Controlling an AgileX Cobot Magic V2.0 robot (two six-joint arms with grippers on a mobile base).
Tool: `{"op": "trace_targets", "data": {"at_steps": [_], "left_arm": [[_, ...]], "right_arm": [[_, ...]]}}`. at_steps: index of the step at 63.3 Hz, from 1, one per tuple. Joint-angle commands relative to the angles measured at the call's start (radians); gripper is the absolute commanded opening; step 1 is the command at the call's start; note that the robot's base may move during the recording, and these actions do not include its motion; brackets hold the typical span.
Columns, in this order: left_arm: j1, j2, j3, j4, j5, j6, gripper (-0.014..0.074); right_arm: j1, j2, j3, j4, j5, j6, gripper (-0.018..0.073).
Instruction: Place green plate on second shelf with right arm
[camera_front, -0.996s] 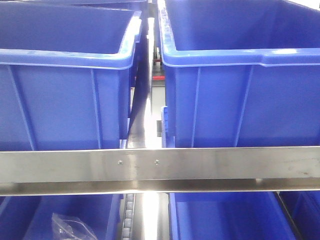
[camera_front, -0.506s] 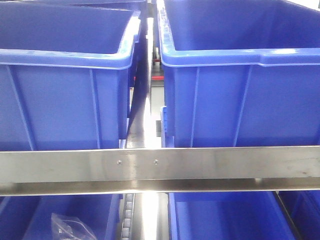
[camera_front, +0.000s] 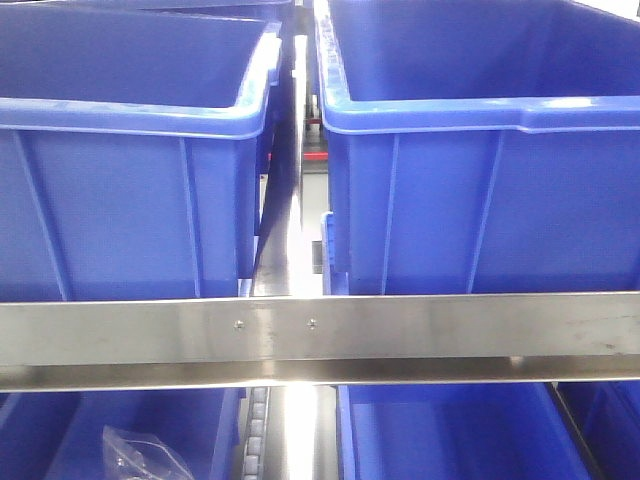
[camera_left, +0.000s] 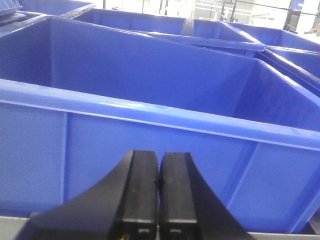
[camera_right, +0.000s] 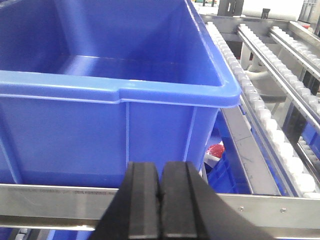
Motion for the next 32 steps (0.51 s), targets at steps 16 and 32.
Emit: {"op": "trace_targets", "data": {"at_steps": [16, 32], "left_arm": [[-0.007, -0.016, 0.041, -0.008, -0.087, -0.003, 0.013], [-0.007, -0.016, 0.041, -0.008, -0.087, -0.003, 0.013]], "right_arm": [[0.0, -0.01, -0.017, 0.008, -0.159, -0.006, 0.0055], [0.0, -0.01, -0.017, 0.008, -0.154, -0.006, 0.0055]]}}
